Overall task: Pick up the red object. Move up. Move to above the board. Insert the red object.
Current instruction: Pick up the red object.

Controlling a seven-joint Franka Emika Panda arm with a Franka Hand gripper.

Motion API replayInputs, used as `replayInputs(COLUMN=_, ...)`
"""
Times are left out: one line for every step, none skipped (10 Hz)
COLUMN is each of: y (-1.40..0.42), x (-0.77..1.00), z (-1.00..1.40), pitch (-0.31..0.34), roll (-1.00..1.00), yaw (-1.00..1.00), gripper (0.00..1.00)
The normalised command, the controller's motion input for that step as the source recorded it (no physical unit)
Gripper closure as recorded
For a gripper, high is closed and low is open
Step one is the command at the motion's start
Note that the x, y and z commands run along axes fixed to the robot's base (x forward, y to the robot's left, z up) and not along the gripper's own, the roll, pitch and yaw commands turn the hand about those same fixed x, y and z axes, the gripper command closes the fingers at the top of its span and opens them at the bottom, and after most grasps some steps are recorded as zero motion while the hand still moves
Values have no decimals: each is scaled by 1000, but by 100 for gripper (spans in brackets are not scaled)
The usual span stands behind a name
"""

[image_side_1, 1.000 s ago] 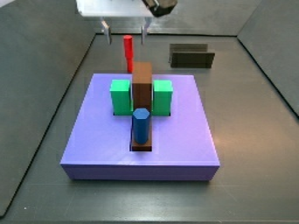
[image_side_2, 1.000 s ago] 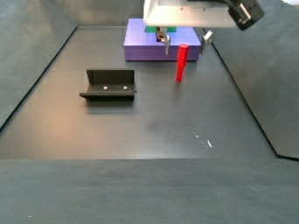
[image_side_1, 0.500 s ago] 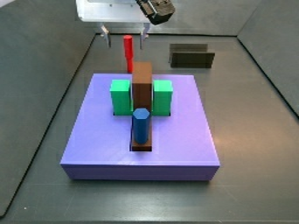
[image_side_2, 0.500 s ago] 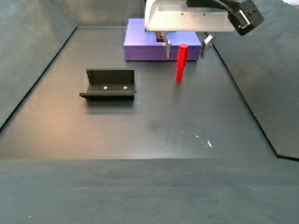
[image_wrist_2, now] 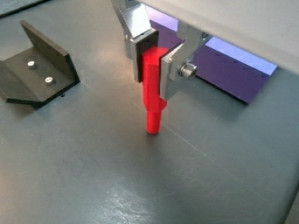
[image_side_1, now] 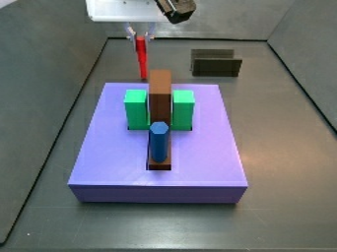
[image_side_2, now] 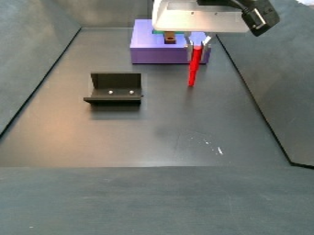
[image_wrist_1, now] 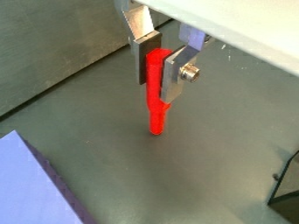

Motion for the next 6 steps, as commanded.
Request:
replayInputs(y=0, x=0, z=0, pitch=0, roll=0, yaw=0, gripper=100)
replayInputs(y=0, x=0, z=0, pitch=0, roll=0, yaw=0, gripper=100)
replayInputs(y=0, x=0, z=0, pitch=0, roll=0, yaw=0, gripper=100)
replayInputs(y=0, x=0, z=0, pitch=0, roll=0, yaw=0, gripper=100)
replayInputs(y=0, x=0, z=0, pitch=0, roll=0, yaw=0, gripper=100)
replayInputs(y=0, x=0, z=0, pitch=0, roll=0, yaw=0, gripper=100)
